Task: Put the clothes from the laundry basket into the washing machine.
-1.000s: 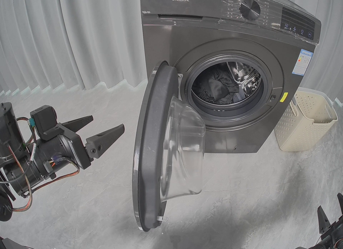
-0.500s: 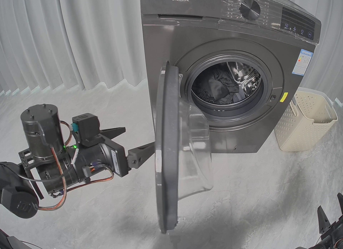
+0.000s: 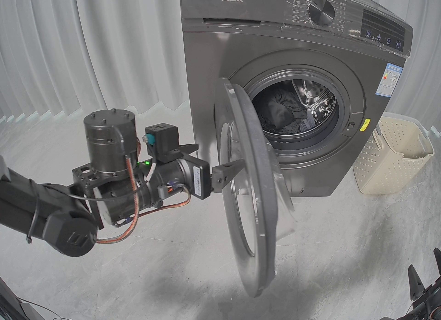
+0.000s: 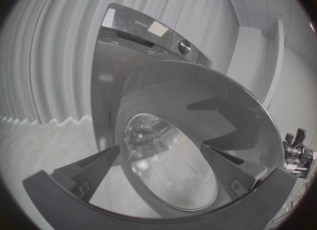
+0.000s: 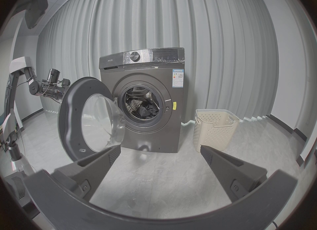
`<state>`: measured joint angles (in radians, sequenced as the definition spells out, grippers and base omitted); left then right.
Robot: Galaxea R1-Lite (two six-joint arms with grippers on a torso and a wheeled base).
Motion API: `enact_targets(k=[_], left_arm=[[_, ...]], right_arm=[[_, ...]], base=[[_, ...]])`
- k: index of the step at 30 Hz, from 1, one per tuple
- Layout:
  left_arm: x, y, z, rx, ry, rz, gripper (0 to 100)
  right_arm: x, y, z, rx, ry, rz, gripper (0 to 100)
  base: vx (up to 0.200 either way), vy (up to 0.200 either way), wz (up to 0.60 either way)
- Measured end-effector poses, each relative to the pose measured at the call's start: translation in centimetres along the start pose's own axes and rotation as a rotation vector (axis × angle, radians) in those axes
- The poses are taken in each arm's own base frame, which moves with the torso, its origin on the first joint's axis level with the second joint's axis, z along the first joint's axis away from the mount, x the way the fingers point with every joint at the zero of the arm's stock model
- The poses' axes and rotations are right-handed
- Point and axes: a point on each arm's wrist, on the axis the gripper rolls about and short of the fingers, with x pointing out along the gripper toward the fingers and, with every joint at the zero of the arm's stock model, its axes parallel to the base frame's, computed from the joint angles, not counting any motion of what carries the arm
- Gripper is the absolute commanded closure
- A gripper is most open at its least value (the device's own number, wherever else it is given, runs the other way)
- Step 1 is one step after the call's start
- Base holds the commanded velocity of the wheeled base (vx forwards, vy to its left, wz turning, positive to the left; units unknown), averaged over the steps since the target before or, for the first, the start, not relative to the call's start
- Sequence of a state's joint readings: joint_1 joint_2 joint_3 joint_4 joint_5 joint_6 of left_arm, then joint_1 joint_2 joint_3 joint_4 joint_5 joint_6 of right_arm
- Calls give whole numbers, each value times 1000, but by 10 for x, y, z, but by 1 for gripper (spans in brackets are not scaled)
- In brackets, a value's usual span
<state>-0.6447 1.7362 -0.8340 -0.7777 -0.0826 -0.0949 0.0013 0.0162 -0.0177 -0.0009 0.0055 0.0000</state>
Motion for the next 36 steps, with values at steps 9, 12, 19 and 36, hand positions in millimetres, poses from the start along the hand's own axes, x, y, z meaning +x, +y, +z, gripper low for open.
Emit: enact_targets(k=[9, 12, 19, 36], left_arm=[[36, -4, 0, -36, -22, -13, 0], [40, -5, -4, -43, -17, -11, 0], [49, -5, -1, -44, -30, -4, 0], [105, -5, 5, -100, -106, -5, 0]], right_arm=[[0, 0, 0, 1, 0, 0, 0], [0, 0, 0, 1, 0, 0, 0], [0, 0, 0, 2, 0, 0, 0], [0, 0, 0, 2, 0, 0, 0]], base=[[0, 0, 0], [0, 0, 0], [0, 0, 0], [0, 0, 0]])
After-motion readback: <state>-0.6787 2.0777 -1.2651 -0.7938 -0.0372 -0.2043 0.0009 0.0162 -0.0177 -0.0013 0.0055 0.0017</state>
